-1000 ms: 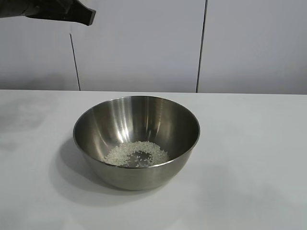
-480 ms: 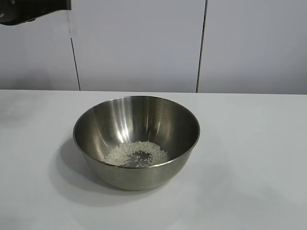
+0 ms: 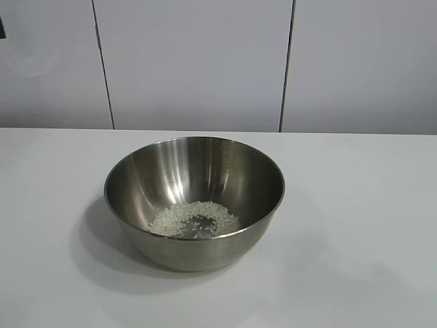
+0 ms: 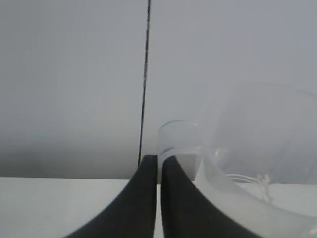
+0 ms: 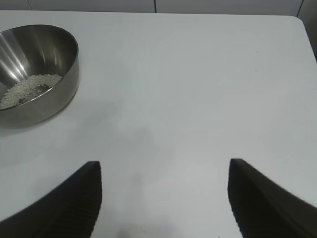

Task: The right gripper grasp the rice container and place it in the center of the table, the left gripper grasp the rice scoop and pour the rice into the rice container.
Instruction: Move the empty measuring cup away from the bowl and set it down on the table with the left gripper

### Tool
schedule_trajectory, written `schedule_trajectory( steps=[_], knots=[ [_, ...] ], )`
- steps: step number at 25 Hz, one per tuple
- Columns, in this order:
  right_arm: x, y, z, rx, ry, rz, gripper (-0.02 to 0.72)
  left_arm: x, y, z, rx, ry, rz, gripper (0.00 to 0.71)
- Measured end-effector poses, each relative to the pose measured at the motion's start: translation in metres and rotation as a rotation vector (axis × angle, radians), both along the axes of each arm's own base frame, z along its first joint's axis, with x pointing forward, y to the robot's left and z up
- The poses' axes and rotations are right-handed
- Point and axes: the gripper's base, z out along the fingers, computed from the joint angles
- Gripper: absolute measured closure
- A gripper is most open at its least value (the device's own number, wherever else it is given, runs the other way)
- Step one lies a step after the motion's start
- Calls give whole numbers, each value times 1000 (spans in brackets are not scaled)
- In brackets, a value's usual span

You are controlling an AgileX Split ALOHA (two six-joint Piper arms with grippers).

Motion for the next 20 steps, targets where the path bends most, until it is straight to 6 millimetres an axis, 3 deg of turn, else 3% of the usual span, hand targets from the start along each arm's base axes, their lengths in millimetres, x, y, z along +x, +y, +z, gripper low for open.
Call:
schedule_trajectory(
  steps=[6,11,20],
  knots=[
    [0,0,0,0,1,0,209,0,-3,-55,43,123,-131,701],
    [0,0,0,0,0,0,209,-1,-4,-91,54,195,-139,701],
    [0,0,0,0,0,0,209,-2,-3,-121,146,281,-155,701]
  ],
)
